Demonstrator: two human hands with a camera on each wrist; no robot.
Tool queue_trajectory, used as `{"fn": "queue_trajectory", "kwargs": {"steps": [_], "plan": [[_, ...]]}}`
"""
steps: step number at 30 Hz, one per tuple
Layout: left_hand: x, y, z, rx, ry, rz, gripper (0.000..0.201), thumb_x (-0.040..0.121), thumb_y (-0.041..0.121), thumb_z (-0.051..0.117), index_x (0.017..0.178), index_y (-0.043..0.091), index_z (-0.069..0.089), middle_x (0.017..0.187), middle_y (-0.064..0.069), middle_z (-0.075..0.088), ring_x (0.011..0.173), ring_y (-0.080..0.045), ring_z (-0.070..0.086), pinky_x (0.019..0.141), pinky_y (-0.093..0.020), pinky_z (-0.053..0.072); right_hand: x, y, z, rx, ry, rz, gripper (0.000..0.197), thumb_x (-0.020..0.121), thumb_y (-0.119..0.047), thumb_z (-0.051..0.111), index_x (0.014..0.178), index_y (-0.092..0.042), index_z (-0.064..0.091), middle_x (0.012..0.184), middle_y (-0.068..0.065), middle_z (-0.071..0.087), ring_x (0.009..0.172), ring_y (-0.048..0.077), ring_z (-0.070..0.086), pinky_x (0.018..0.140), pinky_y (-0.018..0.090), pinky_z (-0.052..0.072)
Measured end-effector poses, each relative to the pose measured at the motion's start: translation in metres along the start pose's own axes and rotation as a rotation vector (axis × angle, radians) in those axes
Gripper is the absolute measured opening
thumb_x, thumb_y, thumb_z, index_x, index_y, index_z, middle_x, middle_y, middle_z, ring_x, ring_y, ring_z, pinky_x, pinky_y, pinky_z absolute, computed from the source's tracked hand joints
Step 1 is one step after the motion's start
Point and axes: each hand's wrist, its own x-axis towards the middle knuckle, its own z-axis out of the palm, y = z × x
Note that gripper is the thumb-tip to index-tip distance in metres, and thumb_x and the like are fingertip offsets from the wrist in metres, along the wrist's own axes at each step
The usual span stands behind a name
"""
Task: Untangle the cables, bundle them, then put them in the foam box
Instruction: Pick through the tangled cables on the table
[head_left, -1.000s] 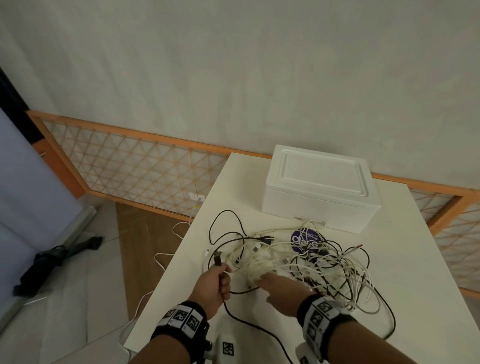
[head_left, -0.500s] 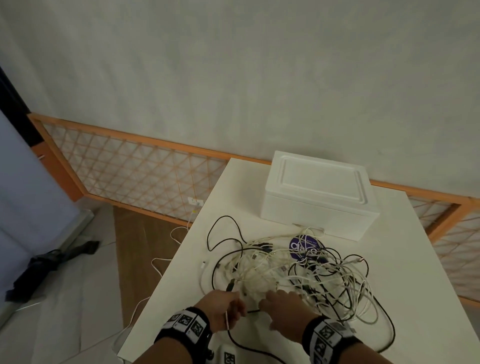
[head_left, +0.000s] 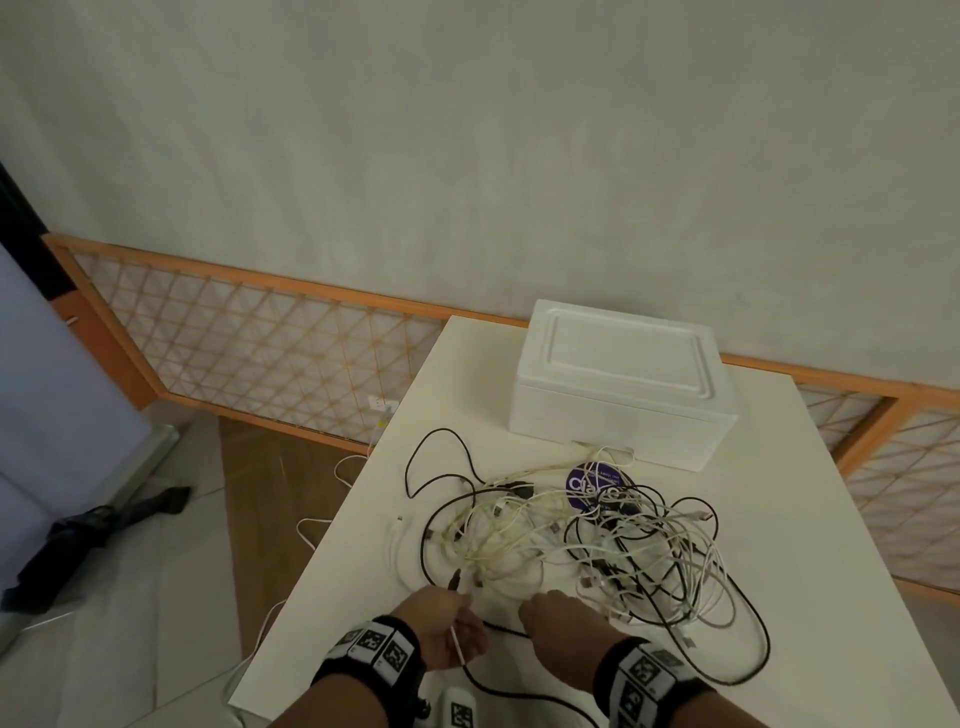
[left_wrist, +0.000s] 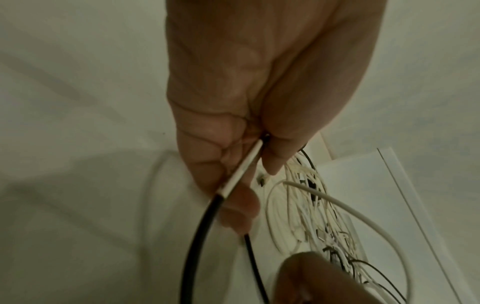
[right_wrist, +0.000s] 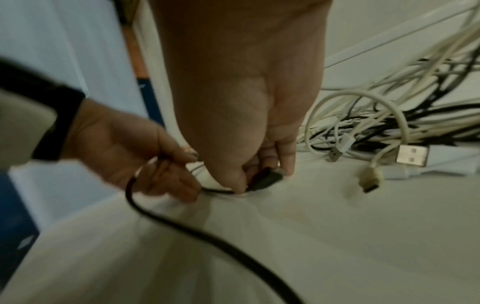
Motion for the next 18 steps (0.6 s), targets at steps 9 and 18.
{"fn": "queue_trajectory", "kwargs": {"steps": [9,18], "plan": [[-0.002,-0.001,0.008,-0.095,0.032,0.017,0.032,0.101,0.016,0.041,0.077,-0.002,0.053,0.064,-0.014,0.053,0.061,-0.028,0.059,0.045,-0.024,0.043,-0.007,0.007,-0.001,0.031,-0.068,0.055,0.041,0.094,-0.026,0.049,0.130,-0.010,0.039,0.131,0.013,0.042,0.118,0.032,0.046,0.092,0.045,0.040],[0.001,-0.005,0.009,-0.118,0.012,0.039,0.027,0.098,0.011,0.041,0.082,-0.003,0.057,0.067,-0.016,0.058,0.060,-0.026,0.057,0.048,-0.025,0.043,0.004,0.001,0.000,0.009,0.118,-0.059,0.045,0.092,-0.007,0.034,0.137,-0.011,0.035,0.143,0.008,0.033,0.120,0.033,0.041,0.088,0.043,0.042]]}}
